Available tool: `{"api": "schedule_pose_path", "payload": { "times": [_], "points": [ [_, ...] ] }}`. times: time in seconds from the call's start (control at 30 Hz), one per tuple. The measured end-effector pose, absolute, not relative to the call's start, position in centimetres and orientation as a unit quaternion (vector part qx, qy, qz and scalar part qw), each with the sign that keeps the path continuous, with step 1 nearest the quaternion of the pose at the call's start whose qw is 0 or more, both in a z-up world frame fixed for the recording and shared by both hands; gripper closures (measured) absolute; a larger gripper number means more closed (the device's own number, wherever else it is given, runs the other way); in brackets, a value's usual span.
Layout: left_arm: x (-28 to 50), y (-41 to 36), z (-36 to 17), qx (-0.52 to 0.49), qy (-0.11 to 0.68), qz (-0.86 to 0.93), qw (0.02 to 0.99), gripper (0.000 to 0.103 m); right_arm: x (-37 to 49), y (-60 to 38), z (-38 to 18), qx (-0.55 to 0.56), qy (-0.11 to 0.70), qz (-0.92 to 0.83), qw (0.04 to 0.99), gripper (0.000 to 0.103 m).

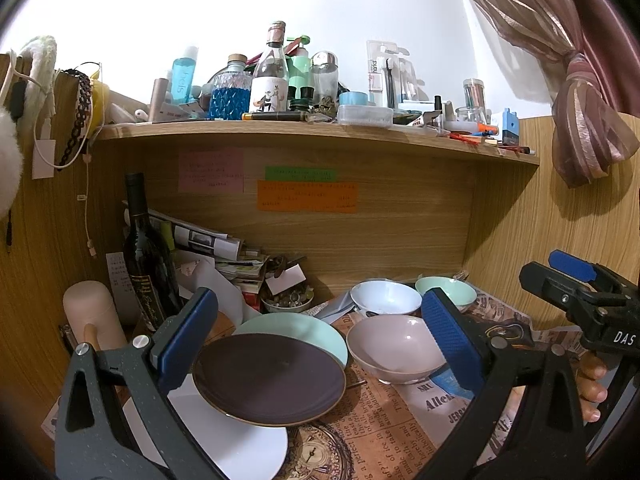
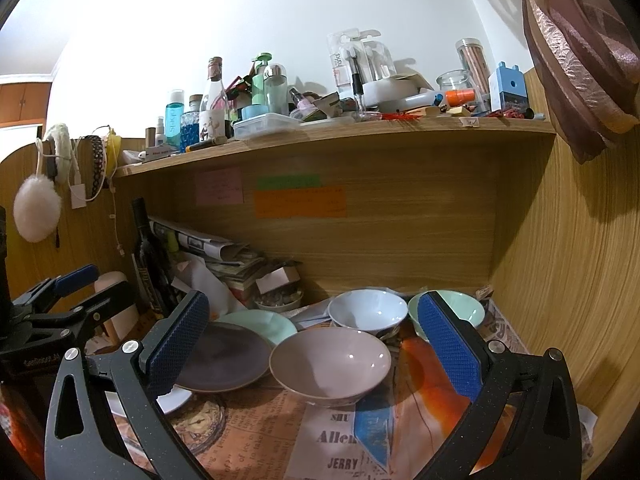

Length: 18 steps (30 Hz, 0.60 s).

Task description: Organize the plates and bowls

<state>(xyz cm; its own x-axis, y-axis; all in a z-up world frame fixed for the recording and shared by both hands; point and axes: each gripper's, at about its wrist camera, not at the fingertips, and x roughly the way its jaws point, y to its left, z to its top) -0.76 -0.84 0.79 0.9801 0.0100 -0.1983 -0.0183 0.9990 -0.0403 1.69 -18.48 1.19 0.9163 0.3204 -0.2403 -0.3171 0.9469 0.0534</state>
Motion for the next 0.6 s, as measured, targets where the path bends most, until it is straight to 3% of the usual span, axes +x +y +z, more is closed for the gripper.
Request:
{"api": "schedule_pose_path", "payload": {
  "times": [0.6],
  "points": [
    [-0.76, -0.85, 0.7, -0.021, 0.099, 0.006, 0.995, 0.0, 1.69, -18.34, 1.21, 0.007, 0.124, 0.164, 0.979, 0.0]
  ]
}}
